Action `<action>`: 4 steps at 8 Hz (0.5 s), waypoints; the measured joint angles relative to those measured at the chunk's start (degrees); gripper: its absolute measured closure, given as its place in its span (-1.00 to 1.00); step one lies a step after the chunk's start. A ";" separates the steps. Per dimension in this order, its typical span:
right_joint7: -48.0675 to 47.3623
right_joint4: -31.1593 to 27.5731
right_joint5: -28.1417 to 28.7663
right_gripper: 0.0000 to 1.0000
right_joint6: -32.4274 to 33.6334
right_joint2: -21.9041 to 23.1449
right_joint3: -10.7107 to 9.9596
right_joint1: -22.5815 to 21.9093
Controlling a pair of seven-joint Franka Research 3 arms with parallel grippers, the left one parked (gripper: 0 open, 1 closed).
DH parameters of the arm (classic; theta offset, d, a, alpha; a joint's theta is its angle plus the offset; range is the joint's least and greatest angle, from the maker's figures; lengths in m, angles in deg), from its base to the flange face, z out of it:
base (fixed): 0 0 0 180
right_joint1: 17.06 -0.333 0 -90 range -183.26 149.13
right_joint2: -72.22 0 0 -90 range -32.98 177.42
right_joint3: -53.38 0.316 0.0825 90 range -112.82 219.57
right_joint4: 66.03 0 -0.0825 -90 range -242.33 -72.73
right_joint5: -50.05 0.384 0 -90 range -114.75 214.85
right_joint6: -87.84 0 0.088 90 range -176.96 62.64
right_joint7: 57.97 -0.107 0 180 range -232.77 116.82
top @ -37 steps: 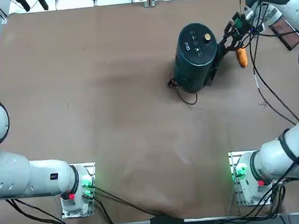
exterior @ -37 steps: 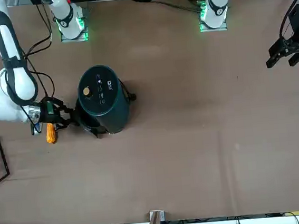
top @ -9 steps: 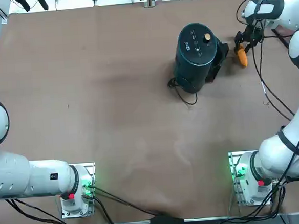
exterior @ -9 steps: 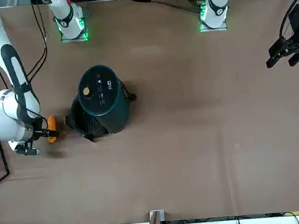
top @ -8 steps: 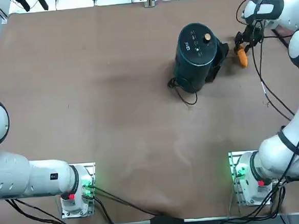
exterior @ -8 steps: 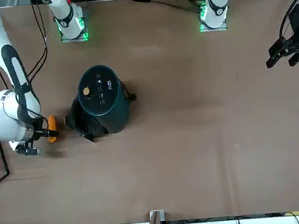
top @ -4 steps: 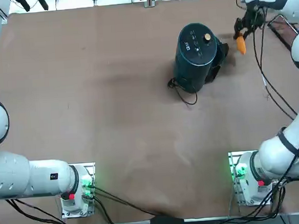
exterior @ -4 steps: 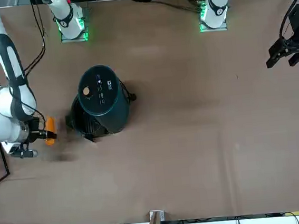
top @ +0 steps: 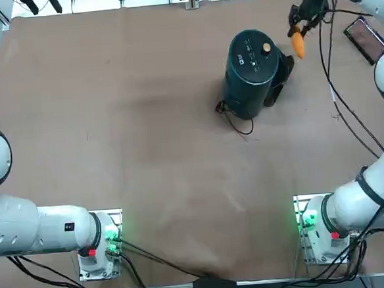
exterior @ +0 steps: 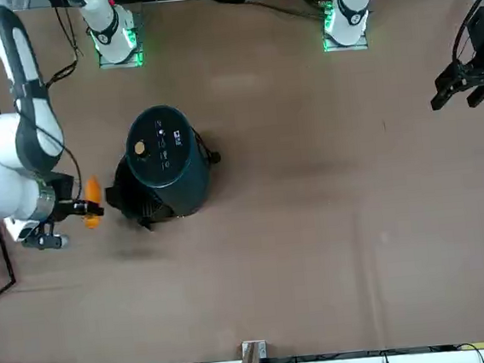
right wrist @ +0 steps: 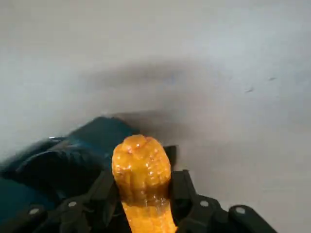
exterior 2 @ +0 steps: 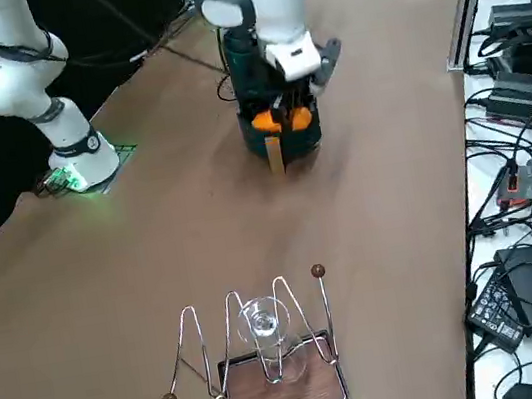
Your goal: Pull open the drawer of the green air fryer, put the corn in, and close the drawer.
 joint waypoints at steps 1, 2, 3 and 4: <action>-2.99 -0.22 0.78 -0.18 0.02 -0.24 0.05 -2.56; -5.38 -0.39 0.90 -0.18 0.01 -0.72 0.11 -4.77; -6.60 -0.54 0.91 -0.18 -0.01 -1.42 0.12 -6.30; -6.91 -0.72 0.91 -0.18 -0.02 -2.25 0.12 -7.09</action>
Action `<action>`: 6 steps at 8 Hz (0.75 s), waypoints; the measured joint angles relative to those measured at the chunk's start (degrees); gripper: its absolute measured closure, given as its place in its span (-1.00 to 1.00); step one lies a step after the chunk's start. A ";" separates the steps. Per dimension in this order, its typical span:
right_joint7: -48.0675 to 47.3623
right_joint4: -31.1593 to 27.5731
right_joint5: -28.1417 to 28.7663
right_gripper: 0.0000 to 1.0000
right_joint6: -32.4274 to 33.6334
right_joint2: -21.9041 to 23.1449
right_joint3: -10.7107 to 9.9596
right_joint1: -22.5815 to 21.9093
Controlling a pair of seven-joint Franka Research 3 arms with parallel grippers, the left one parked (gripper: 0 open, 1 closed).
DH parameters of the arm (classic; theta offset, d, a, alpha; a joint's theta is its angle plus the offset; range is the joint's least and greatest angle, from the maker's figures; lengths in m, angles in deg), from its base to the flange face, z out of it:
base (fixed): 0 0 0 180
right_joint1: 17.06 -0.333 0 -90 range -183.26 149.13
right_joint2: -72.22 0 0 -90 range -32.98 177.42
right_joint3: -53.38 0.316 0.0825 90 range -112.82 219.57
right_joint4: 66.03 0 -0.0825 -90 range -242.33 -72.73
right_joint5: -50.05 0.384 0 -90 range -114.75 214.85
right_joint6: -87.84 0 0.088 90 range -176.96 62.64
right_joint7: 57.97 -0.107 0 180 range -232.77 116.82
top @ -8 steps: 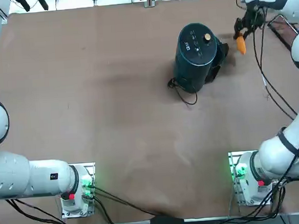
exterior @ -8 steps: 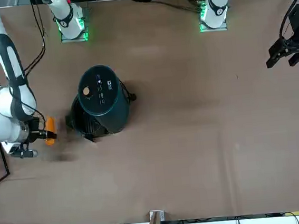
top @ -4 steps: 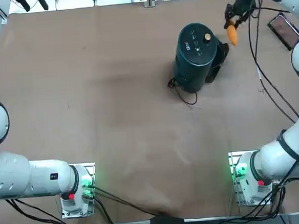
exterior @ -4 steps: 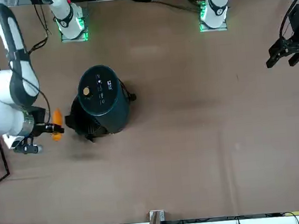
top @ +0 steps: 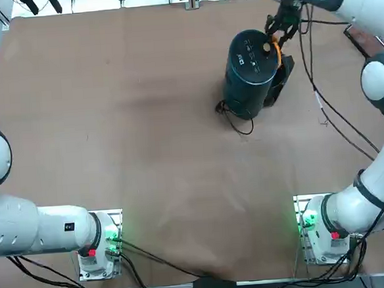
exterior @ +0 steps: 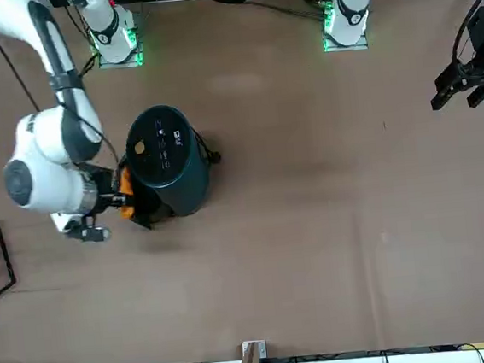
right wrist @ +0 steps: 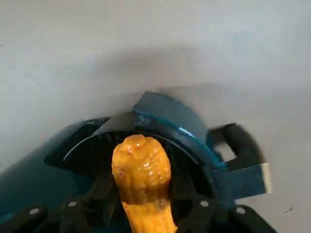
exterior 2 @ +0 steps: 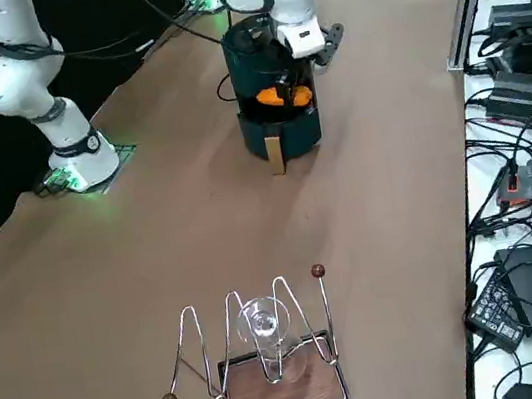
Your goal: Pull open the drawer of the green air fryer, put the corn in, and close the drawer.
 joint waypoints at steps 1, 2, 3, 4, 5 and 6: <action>-0.01 -0.07 0.00 -0.18 0.00 -0.74 -0.01 -0.17; 0.02 -0.13 0.00 -0.18 0.05 -1.18 -0.13 -0.16; 0.09 -0.24 0.00 -0.18 0.12 -1.33 -0.23 -0.16; 0.11 -0.29 0.00 -0.23 0.51 -1.33 -0.25 -0.16; 0.14 -0.27 0.00 -0.53 1.29 -1.30 -0.25 -0.16; 0.16 -0.16 0.00 -0.87 2.52 -1.10 -0.34 -0.14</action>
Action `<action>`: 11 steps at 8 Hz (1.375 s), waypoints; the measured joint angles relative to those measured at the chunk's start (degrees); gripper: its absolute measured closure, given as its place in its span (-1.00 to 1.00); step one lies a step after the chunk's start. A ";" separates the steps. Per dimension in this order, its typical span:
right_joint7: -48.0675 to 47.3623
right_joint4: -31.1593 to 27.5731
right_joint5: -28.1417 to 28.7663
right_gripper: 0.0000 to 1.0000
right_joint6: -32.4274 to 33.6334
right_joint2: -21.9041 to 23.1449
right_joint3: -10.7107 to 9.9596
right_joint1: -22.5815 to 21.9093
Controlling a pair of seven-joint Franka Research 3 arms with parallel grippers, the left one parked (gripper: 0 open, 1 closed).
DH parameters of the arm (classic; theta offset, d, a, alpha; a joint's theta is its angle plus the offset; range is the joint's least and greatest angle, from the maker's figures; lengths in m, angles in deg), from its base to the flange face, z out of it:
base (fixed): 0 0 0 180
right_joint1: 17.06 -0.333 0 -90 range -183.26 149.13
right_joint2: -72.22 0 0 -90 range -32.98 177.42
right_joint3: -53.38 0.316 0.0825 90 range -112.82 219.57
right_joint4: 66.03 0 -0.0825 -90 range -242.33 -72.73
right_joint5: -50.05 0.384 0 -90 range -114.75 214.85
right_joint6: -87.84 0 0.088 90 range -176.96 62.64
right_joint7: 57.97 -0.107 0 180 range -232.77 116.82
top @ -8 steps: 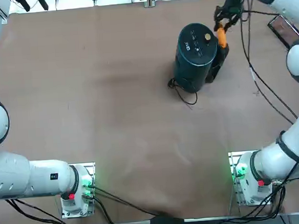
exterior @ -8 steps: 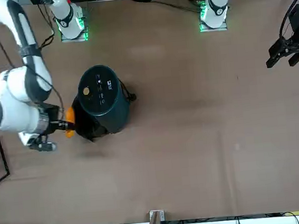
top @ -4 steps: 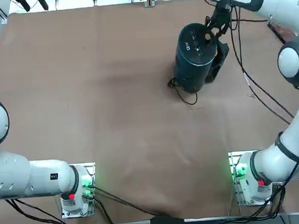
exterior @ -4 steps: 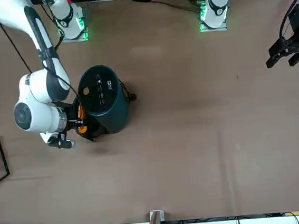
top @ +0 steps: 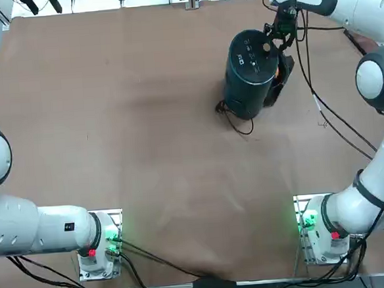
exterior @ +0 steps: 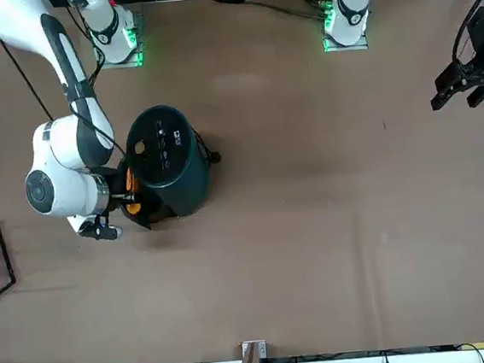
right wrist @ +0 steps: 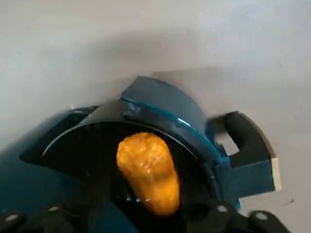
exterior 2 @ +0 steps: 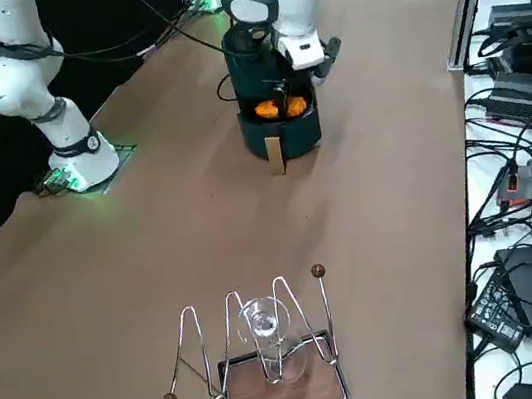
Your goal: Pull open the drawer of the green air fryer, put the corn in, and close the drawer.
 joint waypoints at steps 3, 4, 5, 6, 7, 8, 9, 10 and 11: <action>0.05 0.69 -0.01 -1.00 3.04 2.55 -1.11 1.39; -0.16 0.69 -0.01 -1.00 4.00 3.45 -1.35 3.26; -0.94 0.64 0.17 -1.00 4.62 3.70 -1.49 5.89; -4.48 0.34 1.40 -1.00 4.77 3.51 -1.63 8.44; -10.92 -0.04 2.59 -1.00 4.76 3.09 -1.64 10.13; -17.60 -0.32 3.42 -1.00 4.72 2.40 -1.62 10.71; -22.86 -0.60 5.53 -1.00 4.48 1.56 -1.60 10.92; -26.06 -1.25 8.82 -1.00 3.91 1.00 -1.61 11.52; -27.60 -1.77 11.49 -1.00 3.63 0.61 -1.63 12.84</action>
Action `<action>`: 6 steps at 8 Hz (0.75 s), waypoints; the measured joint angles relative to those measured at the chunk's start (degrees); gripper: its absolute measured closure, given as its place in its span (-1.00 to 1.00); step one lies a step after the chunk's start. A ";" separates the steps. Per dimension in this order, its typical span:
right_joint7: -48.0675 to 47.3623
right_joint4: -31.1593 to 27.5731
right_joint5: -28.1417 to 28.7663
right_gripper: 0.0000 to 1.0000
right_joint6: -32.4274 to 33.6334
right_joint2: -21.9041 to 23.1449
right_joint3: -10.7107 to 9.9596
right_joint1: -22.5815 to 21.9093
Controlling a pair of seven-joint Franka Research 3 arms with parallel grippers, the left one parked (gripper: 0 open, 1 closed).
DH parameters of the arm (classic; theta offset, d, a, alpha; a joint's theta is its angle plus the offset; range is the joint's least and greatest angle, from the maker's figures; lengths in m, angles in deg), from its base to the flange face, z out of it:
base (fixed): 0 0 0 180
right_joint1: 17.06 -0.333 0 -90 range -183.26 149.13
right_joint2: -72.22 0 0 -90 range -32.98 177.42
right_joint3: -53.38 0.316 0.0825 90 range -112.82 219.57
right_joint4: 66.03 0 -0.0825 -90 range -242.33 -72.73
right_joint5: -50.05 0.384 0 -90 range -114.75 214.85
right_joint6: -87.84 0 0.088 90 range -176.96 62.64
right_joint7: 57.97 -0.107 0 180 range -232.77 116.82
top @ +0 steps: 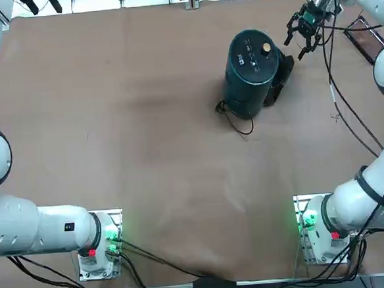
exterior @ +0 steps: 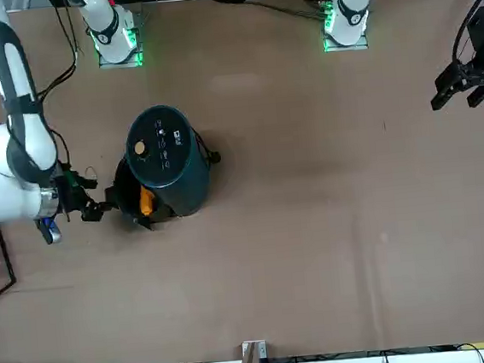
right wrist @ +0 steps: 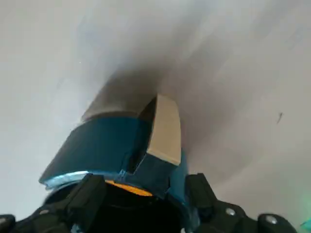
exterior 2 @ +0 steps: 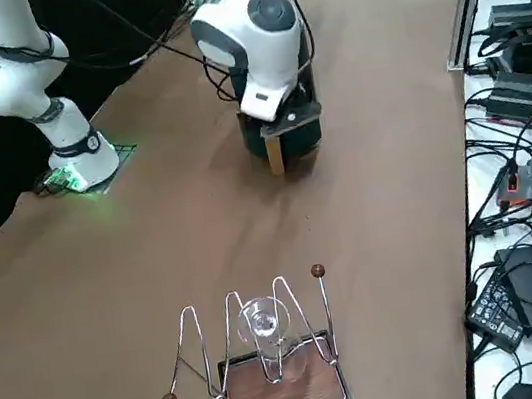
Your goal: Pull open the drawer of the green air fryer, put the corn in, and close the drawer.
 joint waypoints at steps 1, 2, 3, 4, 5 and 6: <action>-1.41 -0.34 1.32 -1.00 -0.17 -0.48 -0.02 1.57; -3.21 -0.69 1.80 -1.00 -0.71 -1.14 -0.02 2.66; -4.54 -1.03 1.96 -1.00 -1.27 -1.91 0.00 3.07; -5.55 -1.42 2.08 -1.00 -1.66 -2.47 0.02 3.18; -7.14 -1.64 2.11 -1.00 -1.81 -2.82 0.05 3.19; -8.56 -1.67 2.12 -1.00 -1.83 -3.13 0.16 3.18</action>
